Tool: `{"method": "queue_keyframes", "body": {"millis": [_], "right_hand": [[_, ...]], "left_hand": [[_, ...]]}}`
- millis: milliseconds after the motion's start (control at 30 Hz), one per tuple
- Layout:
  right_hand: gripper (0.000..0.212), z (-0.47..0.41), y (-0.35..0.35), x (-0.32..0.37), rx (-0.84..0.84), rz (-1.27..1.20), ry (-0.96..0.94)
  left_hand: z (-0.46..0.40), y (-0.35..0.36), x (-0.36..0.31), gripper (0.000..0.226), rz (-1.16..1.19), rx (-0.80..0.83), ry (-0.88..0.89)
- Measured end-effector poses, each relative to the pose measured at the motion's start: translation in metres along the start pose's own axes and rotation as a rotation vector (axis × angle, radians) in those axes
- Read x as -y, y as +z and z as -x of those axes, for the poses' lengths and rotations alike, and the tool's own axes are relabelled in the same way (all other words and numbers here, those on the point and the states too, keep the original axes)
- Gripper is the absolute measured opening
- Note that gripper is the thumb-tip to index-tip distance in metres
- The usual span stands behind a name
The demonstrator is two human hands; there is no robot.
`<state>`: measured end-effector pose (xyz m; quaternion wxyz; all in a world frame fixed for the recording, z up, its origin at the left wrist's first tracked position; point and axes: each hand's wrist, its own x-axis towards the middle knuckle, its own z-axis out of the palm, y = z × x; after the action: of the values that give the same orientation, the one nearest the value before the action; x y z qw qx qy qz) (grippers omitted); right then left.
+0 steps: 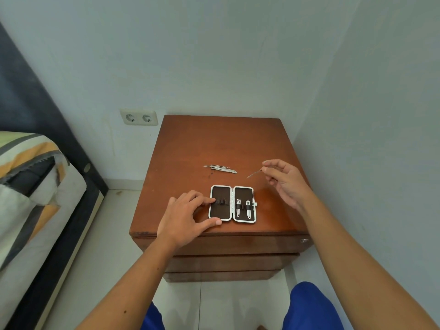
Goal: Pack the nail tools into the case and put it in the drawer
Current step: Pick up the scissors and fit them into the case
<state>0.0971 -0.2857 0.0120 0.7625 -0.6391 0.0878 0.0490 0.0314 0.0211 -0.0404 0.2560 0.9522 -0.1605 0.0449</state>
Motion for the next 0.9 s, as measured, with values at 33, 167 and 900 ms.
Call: {"method": "queue_keyframes", "body": {"millis": [33,167,900], "right_hand": [[0.013,-0.001,0.001,-0.001,-0.002,0.013,-0.006],[0.017,-0.001,0.004,-0.010,0.000,0.183,-0.056],[0.021,-0.006,0.016,-0.026,0.146,0.703,-0.116]], "left_hand": [[0.000,0.000,0.000,0.067,0.001,0.000,-0.001],[0.000,0.001,0.000,0.067,-0.005,0.001,-0.002],[-0.001,0.001,0.000,0.066,-0.006,-0.008,0.014]]}}
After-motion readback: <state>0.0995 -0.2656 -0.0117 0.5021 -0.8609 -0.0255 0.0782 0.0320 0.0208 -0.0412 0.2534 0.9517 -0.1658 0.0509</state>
